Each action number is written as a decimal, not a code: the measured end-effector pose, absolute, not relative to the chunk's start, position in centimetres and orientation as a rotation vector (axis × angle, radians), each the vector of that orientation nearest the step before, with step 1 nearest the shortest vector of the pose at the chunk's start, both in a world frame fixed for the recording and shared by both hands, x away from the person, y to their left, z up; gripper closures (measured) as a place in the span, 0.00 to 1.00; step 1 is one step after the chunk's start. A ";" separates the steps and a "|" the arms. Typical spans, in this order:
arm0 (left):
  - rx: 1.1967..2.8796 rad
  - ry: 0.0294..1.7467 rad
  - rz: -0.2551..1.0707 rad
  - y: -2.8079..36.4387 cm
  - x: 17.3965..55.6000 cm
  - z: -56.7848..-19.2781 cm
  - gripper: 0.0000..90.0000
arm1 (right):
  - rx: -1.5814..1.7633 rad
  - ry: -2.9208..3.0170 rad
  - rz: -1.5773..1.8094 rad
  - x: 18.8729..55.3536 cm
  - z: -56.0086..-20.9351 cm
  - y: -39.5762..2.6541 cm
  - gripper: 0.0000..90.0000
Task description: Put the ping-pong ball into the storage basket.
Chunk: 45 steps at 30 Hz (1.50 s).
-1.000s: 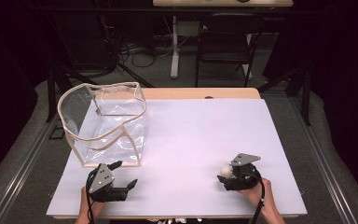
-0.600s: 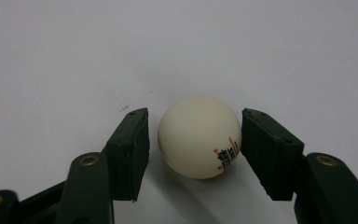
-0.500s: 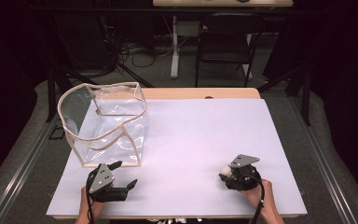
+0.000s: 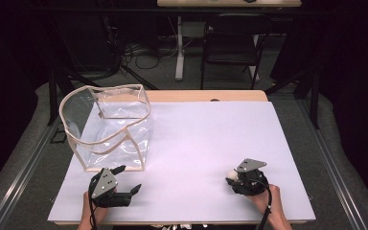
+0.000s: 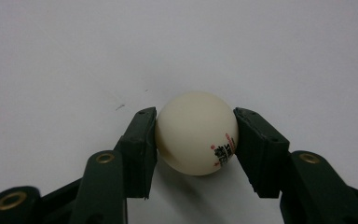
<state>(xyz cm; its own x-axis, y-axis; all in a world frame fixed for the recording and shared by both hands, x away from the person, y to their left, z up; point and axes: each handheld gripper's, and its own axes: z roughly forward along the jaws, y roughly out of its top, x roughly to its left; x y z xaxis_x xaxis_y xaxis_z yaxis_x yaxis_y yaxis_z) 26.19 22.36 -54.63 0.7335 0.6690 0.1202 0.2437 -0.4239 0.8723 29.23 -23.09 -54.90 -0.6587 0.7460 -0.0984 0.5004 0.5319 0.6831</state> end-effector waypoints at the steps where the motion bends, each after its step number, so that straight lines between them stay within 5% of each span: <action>1: 1.999 0.694 0.574 22.4 26.2 -54.6 0.18 | 1.020 2.391 0.895 29.2 -54.8 -23.1 0.56; 45: 1.995 0.697 0.576 22.3 26.3 -54.7 0.18 | 0.955 2.327 0.980 29.1 -51.8 -22.7 0.56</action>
<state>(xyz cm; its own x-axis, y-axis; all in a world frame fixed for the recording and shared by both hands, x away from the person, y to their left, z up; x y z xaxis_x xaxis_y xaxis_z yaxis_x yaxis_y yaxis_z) 26.26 22.25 -54.70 0.7305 0.6723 0.1199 0.2440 -0.4209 0.8737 29.13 -22.66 -51.80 -0.6654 0.7361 -0.1241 0.4252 0.5104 0.7474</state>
